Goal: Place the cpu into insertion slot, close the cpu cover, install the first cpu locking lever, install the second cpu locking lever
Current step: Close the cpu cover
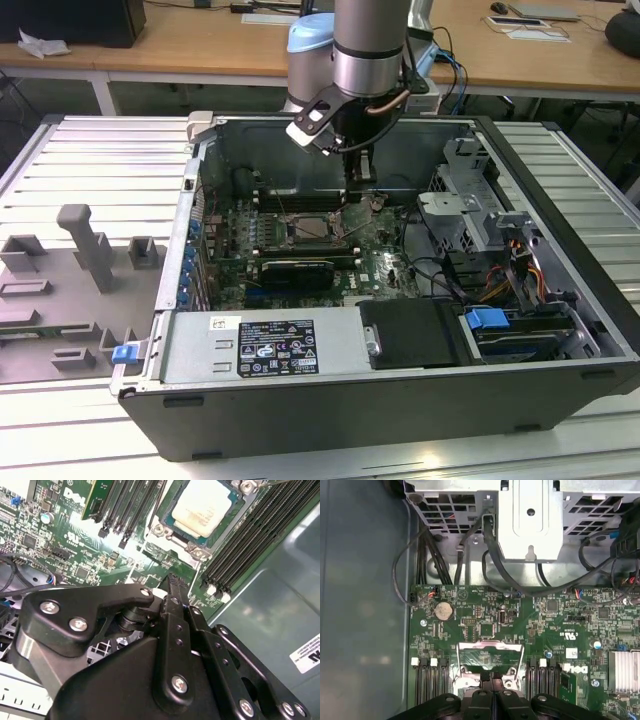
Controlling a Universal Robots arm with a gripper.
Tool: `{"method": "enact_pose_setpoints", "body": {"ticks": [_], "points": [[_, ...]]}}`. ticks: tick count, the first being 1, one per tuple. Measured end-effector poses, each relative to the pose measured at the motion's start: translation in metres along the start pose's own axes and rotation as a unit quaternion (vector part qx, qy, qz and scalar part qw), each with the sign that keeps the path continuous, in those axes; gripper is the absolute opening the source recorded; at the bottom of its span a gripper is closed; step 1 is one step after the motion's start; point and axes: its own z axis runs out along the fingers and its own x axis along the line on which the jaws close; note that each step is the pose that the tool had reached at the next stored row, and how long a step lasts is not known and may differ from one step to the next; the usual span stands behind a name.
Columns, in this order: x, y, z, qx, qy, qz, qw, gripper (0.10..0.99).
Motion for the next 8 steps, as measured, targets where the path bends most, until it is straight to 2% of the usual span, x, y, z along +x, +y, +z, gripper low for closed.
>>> {"method": "enact_pose_setpoints", "body": {"ticks": [8], "points": [[-0.0001, 0.0117, 0.0007, 0.0005, 0.0000, 0.000, 1.0000, 0.106]]}}
